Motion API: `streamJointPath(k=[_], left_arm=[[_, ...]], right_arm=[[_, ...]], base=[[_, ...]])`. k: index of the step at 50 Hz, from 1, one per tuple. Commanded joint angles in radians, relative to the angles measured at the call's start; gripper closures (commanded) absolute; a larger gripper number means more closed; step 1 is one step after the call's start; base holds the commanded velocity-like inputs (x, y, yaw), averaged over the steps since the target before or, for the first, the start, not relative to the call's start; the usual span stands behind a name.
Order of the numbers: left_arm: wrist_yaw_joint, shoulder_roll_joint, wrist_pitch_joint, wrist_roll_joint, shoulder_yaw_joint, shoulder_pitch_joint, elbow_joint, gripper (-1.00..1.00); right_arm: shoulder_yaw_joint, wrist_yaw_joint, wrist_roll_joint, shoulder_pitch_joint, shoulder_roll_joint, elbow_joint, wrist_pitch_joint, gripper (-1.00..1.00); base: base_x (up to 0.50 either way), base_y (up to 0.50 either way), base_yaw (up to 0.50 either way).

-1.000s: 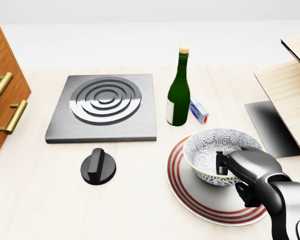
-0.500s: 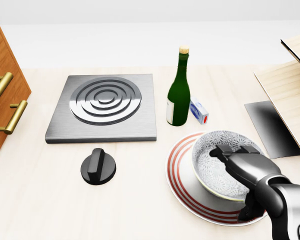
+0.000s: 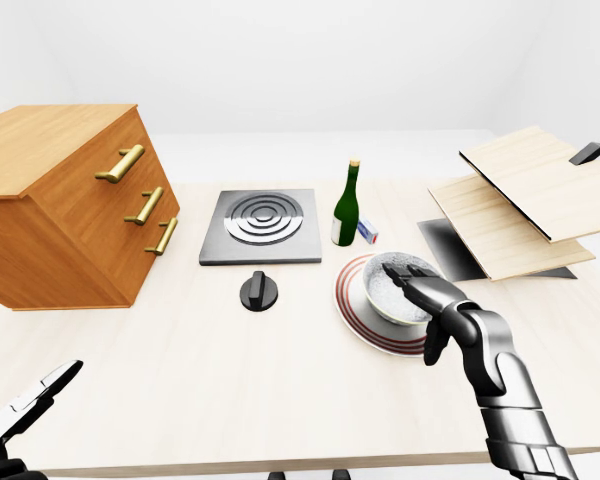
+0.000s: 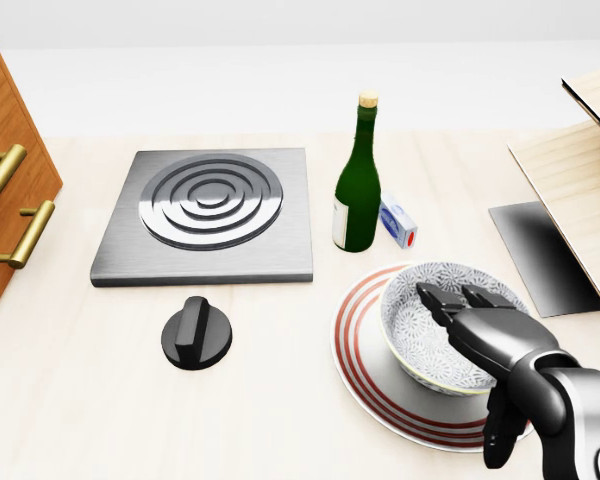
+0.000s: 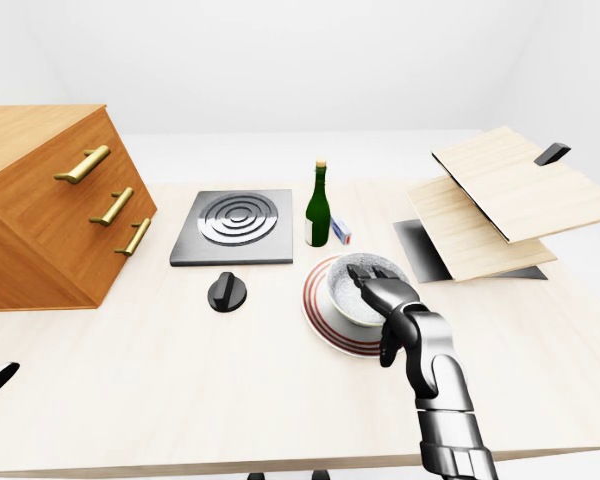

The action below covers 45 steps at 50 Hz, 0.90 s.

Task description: Pick up the akita bowl and put it on the plate.

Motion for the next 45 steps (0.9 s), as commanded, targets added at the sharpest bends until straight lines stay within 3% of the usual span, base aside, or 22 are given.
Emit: streamJointPath(k=[1, 32, 45], left_arm=[[-0.001, -0.002, 0.001, 0.001, 0.0, 0.0, -0.003, -1.0], [0.003, 0.001, -0.002, 0.001, -0.003, -0.002, 0.004, -1.0], [0.001, -0.003, 0.022, -0.003, 0.004, 0.001, -0.021, -1.0]], right_arm=[[0.002, -0.009, 0.0, -0.003, -0.001, 0.01, 0.0, -1.0], [-0.047, 0.009, 0.025, -0.049, -0.03, -0.205, 0.0, -1.0], [-0.067, 0.009, 0.073, -0.153, -0.053, -0.46, 0.0, -1.0]], base=[[0.0, 0.0, 0.0], [0.0, 0.0, 0.0], [0.0, 0.0, 0.0]])
